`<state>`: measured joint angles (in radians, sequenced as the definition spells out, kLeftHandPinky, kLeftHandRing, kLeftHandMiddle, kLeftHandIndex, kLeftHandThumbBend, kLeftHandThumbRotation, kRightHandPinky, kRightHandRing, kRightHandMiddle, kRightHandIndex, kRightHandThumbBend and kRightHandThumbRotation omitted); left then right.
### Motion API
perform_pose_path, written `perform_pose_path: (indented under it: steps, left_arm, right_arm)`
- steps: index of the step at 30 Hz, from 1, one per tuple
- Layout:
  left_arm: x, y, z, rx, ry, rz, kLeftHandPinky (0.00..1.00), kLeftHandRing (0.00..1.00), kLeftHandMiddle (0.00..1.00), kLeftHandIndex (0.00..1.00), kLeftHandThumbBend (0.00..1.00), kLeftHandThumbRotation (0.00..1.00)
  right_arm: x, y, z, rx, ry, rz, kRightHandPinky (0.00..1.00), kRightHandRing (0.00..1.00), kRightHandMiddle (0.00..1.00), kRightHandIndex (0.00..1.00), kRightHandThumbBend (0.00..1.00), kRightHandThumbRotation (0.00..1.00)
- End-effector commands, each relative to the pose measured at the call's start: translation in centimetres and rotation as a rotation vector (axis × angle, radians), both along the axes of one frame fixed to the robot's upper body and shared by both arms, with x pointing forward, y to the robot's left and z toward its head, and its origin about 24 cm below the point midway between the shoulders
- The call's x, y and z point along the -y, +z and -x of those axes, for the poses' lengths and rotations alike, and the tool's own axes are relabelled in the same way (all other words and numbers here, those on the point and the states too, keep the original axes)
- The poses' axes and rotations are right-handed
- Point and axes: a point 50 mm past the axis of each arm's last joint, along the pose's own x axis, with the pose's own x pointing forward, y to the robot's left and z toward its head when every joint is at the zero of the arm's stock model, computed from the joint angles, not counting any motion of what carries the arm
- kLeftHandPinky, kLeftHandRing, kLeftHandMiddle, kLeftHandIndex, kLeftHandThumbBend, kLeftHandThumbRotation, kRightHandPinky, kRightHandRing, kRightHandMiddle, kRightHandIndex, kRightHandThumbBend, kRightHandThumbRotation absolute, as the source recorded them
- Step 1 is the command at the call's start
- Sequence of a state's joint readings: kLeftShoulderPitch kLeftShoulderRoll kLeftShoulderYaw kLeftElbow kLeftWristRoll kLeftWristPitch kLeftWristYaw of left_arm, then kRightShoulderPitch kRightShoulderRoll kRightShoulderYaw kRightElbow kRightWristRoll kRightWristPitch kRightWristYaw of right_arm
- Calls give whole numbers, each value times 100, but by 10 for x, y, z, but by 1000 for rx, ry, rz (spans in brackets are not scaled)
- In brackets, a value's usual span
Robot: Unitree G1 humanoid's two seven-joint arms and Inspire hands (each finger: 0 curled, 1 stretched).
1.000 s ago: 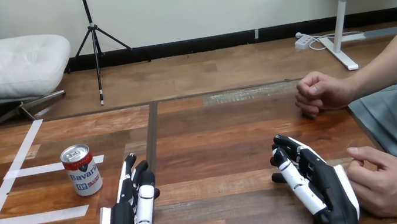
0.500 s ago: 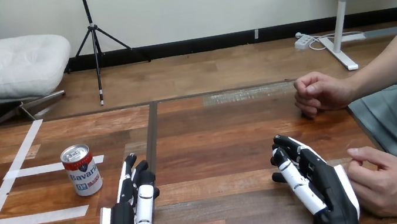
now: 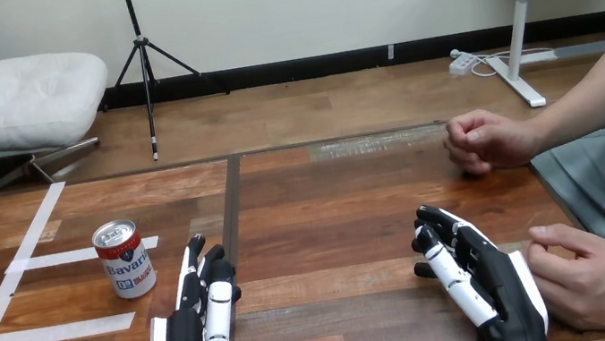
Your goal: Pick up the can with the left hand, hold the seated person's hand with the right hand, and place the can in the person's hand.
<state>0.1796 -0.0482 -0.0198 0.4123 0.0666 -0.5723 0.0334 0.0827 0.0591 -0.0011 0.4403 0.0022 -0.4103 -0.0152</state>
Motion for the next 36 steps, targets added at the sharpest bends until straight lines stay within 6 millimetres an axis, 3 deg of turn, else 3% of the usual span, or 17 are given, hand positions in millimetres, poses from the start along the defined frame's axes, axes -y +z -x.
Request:
perform_pose_path:
  steps: [1,36]
  left_arm:
    - [2,16,-11,95,4,7,81,88,92,96,59,94]
    - [-7,18,1,149,99,11,79,87,92,97,58,88]
  right_arm:
    - [-8,15,-14,75,19,-23,73,81,85,81,53,59]
    - [-7,15,-14,73,24,-12,73,81,85,81,52,58]
